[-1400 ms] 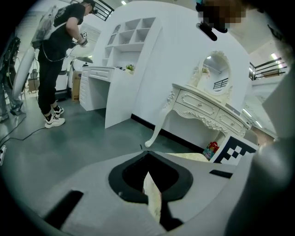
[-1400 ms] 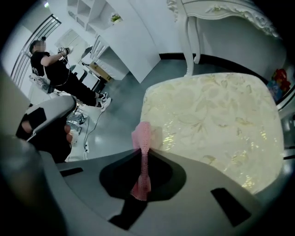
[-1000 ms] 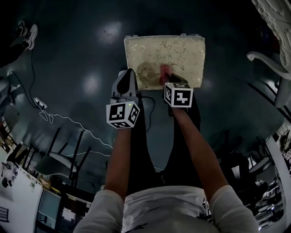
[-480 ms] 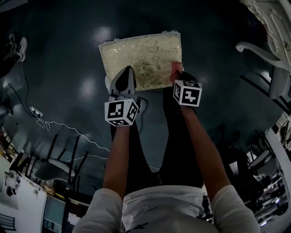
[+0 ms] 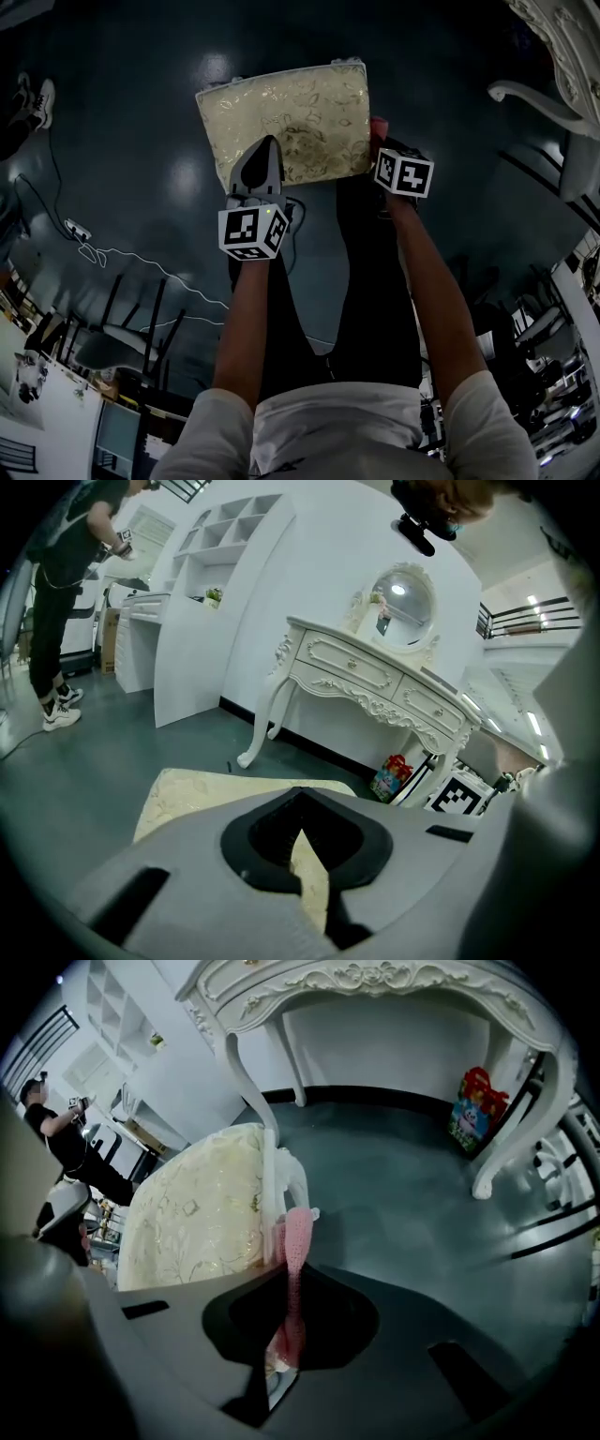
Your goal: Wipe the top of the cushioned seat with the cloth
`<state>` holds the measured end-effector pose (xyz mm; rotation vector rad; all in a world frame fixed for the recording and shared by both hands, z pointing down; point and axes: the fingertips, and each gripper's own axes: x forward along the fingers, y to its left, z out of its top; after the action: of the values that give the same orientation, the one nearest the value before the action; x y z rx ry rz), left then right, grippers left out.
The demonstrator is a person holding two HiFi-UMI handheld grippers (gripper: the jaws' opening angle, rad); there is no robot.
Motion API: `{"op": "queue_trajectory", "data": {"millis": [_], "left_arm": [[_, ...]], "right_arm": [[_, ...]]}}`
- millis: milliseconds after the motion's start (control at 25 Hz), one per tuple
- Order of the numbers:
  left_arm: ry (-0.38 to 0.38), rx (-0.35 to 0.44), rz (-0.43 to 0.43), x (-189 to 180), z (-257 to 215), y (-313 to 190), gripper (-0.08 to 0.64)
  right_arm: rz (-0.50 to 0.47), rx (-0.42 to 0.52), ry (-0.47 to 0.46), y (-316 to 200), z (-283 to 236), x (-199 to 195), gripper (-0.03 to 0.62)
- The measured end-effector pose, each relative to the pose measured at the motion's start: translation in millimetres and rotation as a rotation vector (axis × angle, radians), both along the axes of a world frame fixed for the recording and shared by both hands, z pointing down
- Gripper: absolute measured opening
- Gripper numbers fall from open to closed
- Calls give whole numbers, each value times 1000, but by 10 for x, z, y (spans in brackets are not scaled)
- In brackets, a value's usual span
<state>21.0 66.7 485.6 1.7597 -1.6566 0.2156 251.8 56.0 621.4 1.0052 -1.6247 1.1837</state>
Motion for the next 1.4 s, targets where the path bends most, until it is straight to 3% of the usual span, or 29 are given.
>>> {"op": "queue_trajectory", "data": {"millis": [160, 320, 440, 600, 840, 1080, 1240, 1400], "left_arm": [[-10, -3, -10, -128, -4, 35, 8], [-18, 8, -52, -389, -110, 121, 8], [-26, 13, -83, -642, -181, 226, 8], [-45, 18, -115, -1005, -221, 344, 8], [-75, 9, -167, -1719, -279, 641, 8], [-87, -9, -194, -2141, -219, 941, 9], [-82, -20, -204, -2212, -184, 1064, 9], [-74, -27, -202, -2150, -141, 1090, 8]], "right_arm": [[37, 8, 2, -35, -5, 46, 21], [32, 127, 2, -147, -520, -150, 21], [8, 157, -99, -2, -883, -678, 21], [-28, 70, -243, 463, -926, -1558, 21], [-116, -37, -329, 1157, -744, -2779, 21], [-207, -102, -302, 1563, -426, -3522, 21], [-250, -130, -187, 1640, -223, -3553, 21], [-277, -96, -118, 1596, -259, -3432, 21]]}}
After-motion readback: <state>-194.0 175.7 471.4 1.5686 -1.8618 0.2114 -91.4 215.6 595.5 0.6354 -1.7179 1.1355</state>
